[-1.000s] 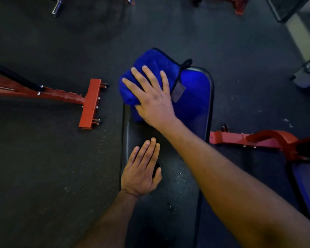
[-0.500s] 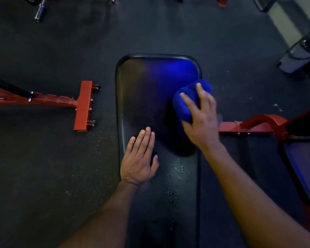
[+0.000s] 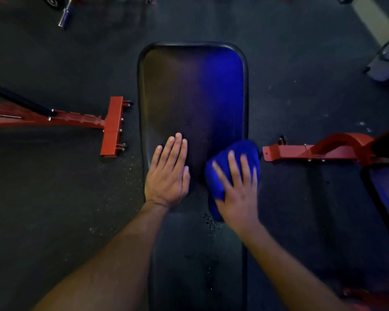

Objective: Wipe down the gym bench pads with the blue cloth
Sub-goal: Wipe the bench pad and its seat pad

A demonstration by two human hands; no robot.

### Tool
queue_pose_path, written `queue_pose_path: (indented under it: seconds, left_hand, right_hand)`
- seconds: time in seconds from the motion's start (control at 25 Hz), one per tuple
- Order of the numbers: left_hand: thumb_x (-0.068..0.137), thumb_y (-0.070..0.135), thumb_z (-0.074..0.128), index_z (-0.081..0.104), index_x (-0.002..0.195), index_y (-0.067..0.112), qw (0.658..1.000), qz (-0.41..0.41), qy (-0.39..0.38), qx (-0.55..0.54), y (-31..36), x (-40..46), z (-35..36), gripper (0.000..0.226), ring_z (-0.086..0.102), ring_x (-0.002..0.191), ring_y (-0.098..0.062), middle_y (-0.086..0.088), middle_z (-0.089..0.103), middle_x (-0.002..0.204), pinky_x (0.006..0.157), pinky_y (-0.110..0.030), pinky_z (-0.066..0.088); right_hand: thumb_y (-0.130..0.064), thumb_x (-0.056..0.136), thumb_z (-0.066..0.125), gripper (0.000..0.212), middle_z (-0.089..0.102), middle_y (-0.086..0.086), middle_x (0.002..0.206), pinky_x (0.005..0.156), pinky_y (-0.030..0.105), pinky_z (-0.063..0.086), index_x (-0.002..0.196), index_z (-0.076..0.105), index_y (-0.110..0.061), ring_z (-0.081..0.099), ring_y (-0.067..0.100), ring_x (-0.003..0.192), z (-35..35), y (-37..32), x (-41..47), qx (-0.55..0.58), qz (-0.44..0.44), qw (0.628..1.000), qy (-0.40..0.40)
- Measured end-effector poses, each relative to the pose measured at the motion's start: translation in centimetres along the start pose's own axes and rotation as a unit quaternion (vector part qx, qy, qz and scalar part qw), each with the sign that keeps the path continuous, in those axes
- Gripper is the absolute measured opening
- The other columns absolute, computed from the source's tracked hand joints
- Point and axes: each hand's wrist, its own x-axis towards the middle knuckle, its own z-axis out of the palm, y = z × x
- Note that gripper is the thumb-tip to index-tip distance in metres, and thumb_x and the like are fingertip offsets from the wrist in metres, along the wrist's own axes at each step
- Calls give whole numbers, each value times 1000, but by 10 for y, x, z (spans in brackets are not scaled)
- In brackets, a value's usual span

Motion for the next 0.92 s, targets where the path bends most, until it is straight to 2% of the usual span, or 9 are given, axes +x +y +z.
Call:
queue_pose_path:
  seconds: [0.08, 0.12, 0.28, 0.36, 0.52, 0.6, 0.68, 0.76, 0.92]
  left_hand:
    - [99, 29, 37, 29, 160, 5, 1000, 5, 5, 9, 0, -2, 3, 66, 19, 157, -23, -10, 23, 169, 129, -44, 14]
    - [99, 29, 37, 29, 160, 5, 1000, 8, 7, 11, 0, -1, 5, 66, 19, 157, -23, -10, 23, 169, 129, -44, 14]
    - [98, 28, 37, 31, 159, 3, 1000, 16, 13, 23, -3, -3, 6, 66, 21, 157, -24, -12, 25, 168, 128, -45, 17]
    - [98, 28, 37, 32, 158, 3, 999, 17, 15, 25, -2, -1, 5, 66, 22, 156, -24, -12, 26, 168, 128, -45, 17]
    - [98, 28, 37, 32, 159, 4, 1000, 17, 20, 14, -3, -2, 5, 65, 22, 156, -24, -11, 26, 168, 128, -44, 16]
    - [99, 28, 37, 31, 159, 4, 1000, 10, 18, 9, -3, -2, 5, 65, 21, 157, -24, -11, 25, 168, 129, -44, 14]
    - [99, 29, 36, 31, 159, 4, 1000, 12, 22, 8, -2, -2, 5, 65, 21, 157, -24, -11, 25, 168, 129, -44, 14]
    - [99, 30, 36, 31, 159, 4, 1000, 16, 18, 9, -3, -1, 5, 65, 21, 157, -24, -11, 25, 168, 128, -45, 16]
    - [98, 30, 38, 33, 158, 3, 999, 18, 18, 23, 0, 1, 4, 66, 24, 155, -26, -13, 27, 167, 126, -47, 21]
  right_hand:
    - [-29, 74, 70, 90, 10, 6, 166, 115, 65, 20, 154, 29, -32, 6, 34, 152, 3, -1, -32, -24, -23, 999, -19]
    - [-29, 75, 68, 89, 11, 5, 166, 116, 65, 18, 154, 29, -32, 7, 34, 152, 4, 1, -17, -23, -24, 999, -13]
    - [-39, 81, 60, 78, 17, 3, 165, 117, 61, 17, 153, 30, -33, 12, 31, 152, -12, -3, 117, -22, 38, 998, 40]
    - [-42, 84, 59, 73, 20, 2, 164, 117, 60, 18, 152, 32, -33, 15, 30, 151, -13, -3, 150, -35, 55, 996, 62]
    - [-38, 81, 54, 79, 12, 0, 166, 119, 59, 14, 155, 25, -34, 7, 28, 153, 0, -12, 69, -20, 64, 996, 51]
    - [-33, 80, 58, 82, 11, 2, 166, 118, 61, 13, 155, 26, -33, 5, 29, 153, 7, -20, 2, -18, 44, 999, 8]
    - [-32, 78, 60, 81, 15, 3, 166, 117, 63, 15, 153, 31, -31, 9, 30, 153, 10, -17, -17, -26, 13, 1000, 3]
    - [-34, 79, 56, 78, 17, 2, 165, 117, 63, 15, 152, 33, -32, 10, 30, 152, 3, -9, 24, -33, 8, 999, 16]
    - [-41, 83, 58, 72, 22, -1, 164, 115, 61, 20, 151, 34, -35, 16, 29, 151, -13, 0, 149, -25, 61, 996, 61]
